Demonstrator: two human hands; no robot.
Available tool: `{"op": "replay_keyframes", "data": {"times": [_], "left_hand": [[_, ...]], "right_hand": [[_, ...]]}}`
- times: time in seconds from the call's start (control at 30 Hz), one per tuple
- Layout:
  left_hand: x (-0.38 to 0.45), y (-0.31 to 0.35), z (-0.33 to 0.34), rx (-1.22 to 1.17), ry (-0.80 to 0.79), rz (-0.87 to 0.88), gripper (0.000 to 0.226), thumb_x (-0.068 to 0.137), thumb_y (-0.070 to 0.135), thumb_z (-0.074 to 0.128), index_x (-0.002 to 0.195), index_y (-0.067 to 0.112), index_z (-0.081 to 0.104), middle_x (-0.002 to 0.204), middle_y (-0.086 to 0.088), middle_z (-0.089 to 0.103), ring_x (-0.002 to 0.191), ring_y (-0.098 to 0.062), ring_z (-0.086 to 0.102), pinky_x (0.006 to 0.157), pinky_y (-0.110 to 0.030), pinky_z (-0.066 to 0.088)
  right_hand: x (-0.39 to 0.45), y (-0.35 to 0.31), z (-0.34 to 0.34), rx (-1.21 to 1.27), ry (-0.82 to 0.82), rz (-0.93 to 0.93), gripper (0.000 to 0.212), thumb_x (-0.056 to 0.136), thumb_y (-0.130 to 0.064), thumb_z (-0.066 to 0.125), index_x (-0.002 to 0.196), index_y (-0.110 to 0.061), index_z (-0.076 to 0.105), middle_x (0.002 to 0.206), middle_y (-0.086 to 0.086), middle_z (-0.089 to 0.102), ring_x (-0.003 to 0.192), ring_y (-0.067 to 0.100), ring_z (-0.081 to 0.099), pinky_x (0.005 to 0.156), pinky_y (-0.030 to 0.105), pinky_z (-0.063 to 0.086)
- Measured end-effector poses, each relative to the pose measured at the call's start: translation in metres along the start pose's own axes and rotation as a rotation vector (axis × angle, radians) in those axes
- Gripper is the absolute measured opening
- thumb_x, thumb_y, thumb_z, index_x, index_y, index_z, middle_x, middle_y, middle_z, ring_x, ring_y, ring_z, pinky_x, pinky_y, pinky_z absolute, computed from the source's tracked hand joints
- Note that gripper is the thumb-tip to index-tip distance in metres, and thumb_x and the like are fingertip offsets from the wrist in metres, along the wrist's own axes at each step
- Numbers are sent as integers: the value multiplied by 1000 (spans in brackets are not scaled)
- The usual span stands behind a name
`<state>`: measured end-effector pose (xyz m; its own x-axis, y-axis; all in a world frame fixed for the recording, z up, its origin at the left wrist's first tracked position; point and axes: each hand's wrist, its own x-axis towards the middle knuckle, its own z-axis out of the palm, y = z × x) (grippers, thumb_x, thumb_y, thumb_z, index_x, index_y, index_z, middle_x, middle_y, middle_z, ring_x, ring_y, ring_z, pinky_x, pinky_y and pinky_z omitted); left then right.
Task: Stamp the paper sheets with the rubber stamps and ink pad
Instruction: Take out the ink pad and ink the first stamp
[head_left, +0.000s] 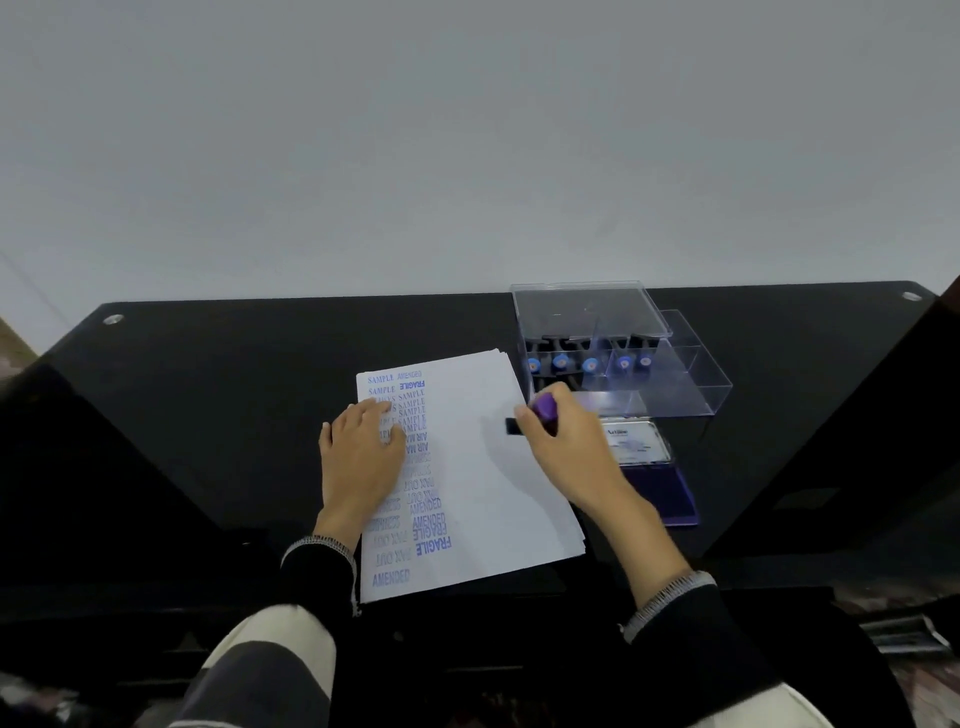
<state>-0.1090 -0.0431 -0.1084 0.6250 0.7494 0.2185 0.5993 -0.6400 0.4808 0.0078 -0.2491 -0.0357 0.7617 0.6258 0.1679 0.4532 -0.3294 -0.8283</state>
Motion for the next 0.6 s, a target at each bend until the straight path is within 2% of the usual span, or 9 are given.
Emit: {"op": "replay_keyframes", "data": {"times": [0.07,0.17,0.23,0.33,0.47,0.53,0.6], "left_hand": [[0,1,0,34,-19,3,47,98,37,42,142,21,42,149,1,38,141,-19,28,119,-45,10],[1,0,1,119,-28,10,50,99,42,34,146,26,34,152,1,33,142,-19,25,119,-46,12],[2,0,3,166,-38,-1,52,99,45,30,148,30,29,152,2,30,141,-20,25,118,-46,13],[7,2,5,244,-44,-6,54,96,47,31,148,37,26,148,2,30,134,-22,30,115,-48,19],[25,4,2,294,-53,-19,58,89,51,38,144,35,34,131,3,37,114,-20,36,101,-45,27],[33,5,0,293,-20,-9,53,88,52,41,138,34,43,122,4,39,107,-19,37,95,-41,29],[39,4,2,300,17,23,47,89,52,42,130,31,51,120,4,42,106,-18,39,96,-38,31]], "right_hand": [[16,-9,22,92,-16,4,22,95,-30,52,89,-9,47,69,-3,46,60,10,42,52,14,35],[46,-18,47,140,8,-10,26,93,-34,57,82,-13,45,67,-6,45,62,10,41,54,14,36],[68,-23,59,148,14,-23,32,91,-36,59,73,-17,41,64,-8,41,58,8,38,52,13,34],[99,-29,73,90,-49,-35,33,95,-34,54,73,-18,35,64,-6,41,55,7,35,49,11,34],[130,-25,86,-59,-137,-28,24,99,-36,45,88,-15,39,76,-3,47,61,6,40,50,6,37],[140,-20,90,-112,-162,-17,24,99,-37,43,94,-13,39,78,-5,46,62,5,41,48,9,37],[147,-16,93,-131,-176,-9,23,100,-37,42,95,-14,39,77,-7,44,63,4,41,48,13,33]]}}
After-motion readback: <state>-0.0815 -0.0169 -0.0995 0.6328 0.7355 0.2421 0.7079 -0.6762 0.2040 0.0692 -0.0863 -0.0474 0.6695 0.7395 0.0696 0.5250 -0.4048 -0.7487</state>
